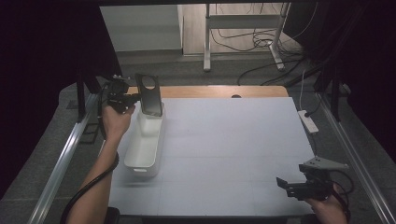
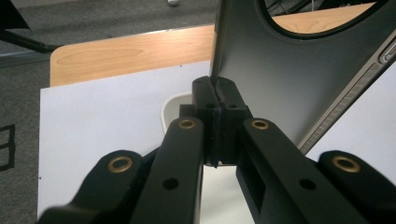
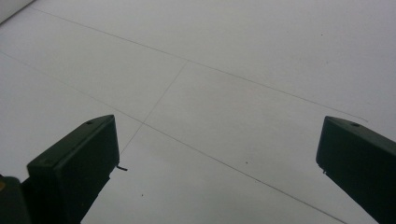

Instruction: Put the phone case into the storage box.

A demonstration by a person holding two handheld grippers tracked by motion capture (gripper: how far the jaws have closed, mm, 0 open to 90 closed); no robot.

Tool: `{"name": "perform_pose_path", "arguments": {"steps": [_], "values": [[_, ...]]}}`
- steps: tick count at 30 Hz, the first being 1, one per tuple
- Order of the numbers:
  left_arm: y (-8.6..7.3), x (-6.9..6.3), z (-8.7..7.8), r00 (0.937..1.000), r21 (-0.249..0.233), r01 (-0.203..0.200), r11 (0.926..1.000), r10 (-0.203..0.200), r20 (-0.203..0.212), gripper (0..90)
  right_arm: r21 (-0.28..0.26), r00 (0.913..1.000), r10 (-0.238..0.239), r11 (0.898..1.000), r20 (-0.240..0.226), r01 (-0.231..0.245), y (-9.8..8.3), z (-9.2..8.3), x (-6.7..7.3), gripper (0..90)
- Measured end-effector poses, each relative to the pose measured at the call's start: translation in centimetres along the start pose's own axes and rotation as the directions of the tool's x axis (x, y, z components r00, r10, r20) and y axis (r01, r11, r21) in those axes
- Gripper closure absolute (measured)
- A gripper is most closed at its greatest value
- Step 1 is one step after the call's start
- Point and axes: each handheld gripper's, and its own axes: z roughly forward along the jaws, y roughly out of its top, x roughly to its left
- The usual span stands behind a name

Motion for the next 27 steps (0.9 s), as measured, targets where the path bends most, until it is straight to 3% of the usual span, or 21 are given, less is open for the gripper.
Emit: {"name": "perform_pose_path", "arguments": {"steps": [27], "values": [[-0.4, 0.8, 2.4, 0.9986, 0.007, 0.041, 0.9991, -0.041, -0.033, 89.1, 0.015, 0.9999, -0.001, 1.000, -0.010, 0.001, 0.0, 0.2, 0.0, 0.6]]}}
